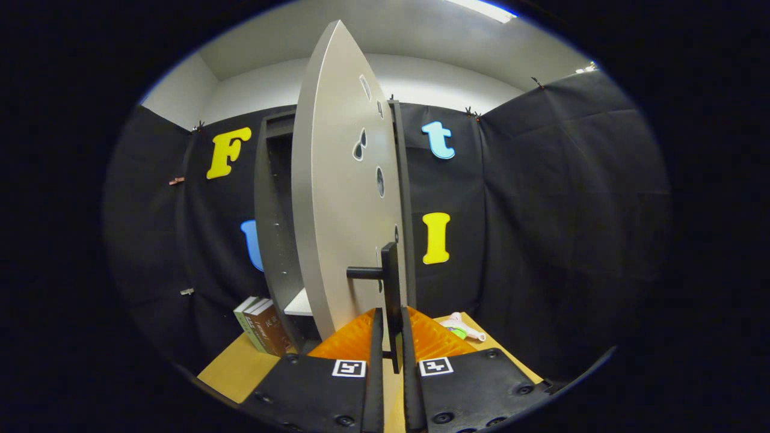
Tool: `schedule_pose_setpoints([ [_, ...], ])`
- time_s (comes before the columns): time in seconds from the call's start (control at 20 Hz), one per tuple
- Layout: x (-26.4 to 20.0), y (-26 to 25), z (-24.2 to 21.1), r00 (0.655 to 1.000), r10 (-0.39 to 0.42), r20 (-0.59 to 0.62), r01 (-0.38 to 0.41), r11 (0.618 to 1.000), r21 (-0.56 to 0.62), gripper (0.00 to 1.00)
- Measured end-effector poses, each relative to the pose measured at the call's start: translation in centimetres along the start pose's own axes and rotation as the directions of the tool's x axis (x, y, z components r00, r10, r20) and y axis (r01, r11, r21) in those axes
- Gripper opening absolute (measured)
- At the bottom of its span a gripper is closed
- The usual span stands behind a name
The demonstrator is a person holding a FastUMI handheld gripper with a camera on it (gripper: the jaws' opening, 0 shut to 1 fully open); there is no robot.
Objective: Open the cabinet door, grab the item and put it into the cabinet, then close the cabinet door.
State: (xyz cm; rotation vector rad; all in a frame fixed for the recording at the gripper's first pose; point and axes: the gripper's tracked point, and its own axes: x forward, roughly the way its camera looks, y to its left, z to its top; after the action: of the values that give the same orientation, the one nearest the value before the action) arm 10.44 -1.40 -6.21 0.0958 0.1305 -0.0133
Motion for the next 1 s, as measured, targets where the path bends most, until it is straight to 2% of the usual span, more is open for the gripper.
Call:
schedule_pose_setpoints([
  [0.2, -0.1, -1.2, 0.1, 1.000, 0.006, -0.011, -0.006, 1.000, -0.026, 0.16],
  [0.7, -1.3, -7.4, 1.7, 0.985, -0.162, 0.066, 0.163, 0.987, -0.001, 0.14],
  [0.9, -1.6, -6.7, 2.5, 0.983, -0.157, 0.092, 0.158, 0.987, -0.011, 0.14],
  [1.0, -1.8, -7.3, 3.0, 0.976, -0.186, 0.110, 0.191, 0.981, -0.038, 0.16],
])
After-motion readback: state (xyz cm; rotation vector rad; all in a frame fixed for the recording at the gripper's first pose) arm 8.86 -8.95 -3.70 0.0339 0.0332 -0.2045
